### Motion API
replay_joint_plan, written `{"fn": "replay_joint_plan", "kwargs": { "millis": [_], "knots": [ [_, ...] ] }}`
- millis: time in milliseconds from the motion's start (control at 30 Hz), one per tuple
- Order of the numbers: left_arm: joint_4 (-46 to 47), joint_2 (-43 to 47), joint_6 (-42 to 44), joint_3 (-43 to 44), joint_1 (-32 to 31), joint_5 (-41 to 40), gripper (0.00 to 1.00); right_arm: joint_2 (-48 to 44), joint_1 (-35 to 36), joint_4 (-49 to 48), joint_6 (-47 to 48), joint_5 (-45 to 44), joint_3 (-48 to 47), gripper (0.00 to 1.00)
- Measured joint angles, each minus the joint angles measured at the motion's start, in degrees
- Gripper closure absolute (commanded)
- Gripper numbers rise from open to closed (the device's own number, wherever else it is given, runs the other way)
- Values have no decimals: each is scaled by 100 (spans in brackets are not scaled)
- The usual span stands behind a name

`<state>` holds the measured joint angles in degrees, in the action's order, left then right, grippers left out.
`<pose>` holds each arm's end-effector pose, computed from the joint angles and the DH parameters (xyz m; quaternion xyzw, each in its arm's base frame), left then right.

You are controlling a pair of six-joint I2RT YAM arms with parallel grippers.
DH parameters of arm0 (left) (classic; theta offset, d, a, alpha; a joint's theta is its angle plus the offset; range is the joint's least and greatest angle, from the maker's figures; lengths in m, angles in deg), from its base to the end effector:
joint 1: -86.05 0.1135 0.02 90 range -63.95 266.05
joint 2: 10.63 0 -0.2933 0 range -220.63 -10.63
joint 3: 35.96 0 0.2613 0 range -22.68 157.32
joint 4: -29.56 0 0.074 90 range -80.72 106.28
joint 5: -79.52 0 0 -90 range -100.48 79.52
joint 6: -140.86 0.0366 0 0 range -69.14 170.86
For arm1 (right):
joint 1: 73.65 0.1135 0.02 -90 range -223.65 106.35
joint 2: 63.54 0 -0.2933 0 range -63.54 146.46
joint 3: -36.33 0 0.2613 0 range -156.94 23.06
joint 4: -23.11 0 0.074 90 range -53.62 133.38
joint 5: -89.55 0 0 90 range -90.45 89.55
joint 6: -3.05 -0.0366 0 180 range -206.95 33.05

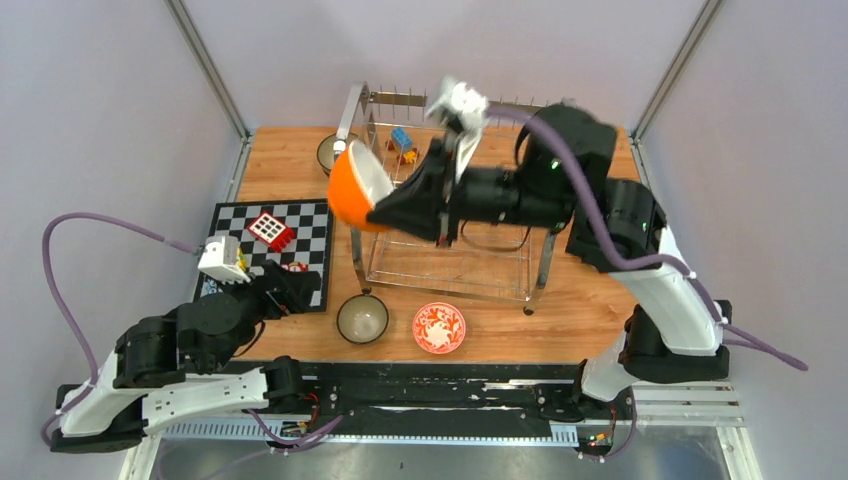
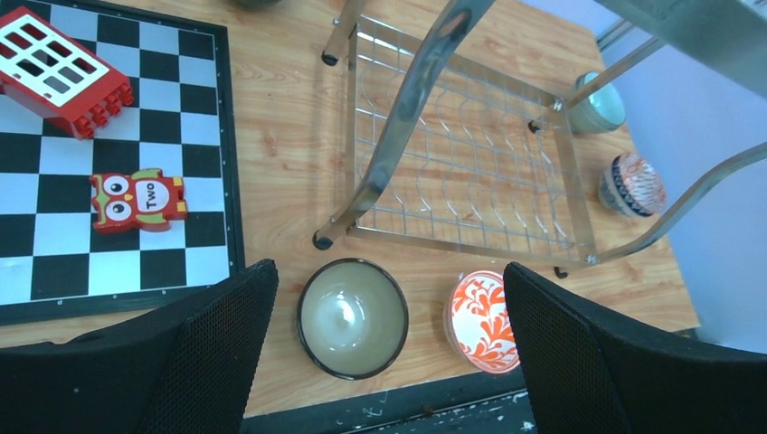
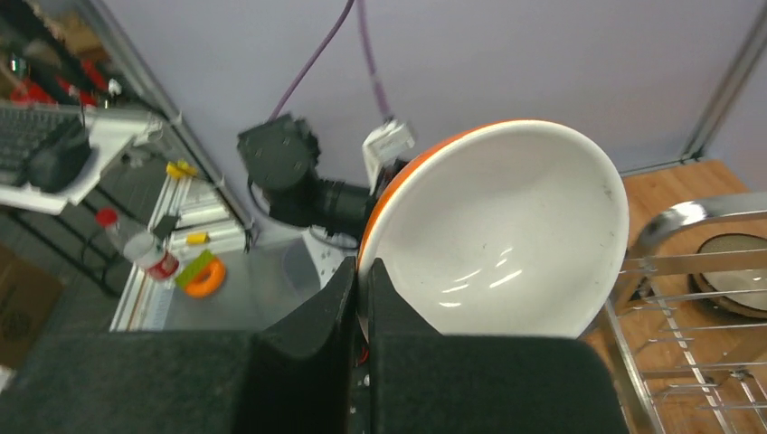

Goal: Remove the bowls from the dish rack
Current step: Pick up the bowl from the dish rack.

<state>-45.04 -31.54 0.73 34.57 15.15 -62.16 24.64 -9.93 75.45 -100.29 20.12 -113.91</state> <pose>0.0281 0.0066 0.3764 -0.0936 0.7888 -0.2402 0.5580 0.0947 0.2207 0.6558 -0.3935 0.5159 0.5586 0.5167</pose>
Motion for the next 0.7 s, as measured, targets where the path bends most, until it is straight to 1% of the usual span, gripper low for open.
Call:
{"fn": "replay_joint_plan", "kwargs": {
  "millis": [67,167,233,300,400,467,567,700],
  "knots": [
    [4,212,15,-9,0,0,1,26,730,212,374,-476,122,98],
    [116,625,42,-52,0,7,0,24,1727,481,903,-1215,315,98],
    [212,866,85,-85,0,42,0,-17,2258,603,1172,-1683,568,98],
    [284,929,138,-90,0,107,0,-101,2645,680,1351,-2114,973,98],
    [387,796,313,-87,0,382,0,-256,3016,774,1569,-2771,1716,98],
    [466,621,509,-79,0,645,0,-420,3200,774,1729,-3259,2417,98],
    [592,422,844,-81,0,1034,0,-638,3370,804,1860,-3753,3451,98],
    [748,649,1032,-127,0,1314,0,-957,3534,802,1980,-4299,4535,98]
  ]
}}
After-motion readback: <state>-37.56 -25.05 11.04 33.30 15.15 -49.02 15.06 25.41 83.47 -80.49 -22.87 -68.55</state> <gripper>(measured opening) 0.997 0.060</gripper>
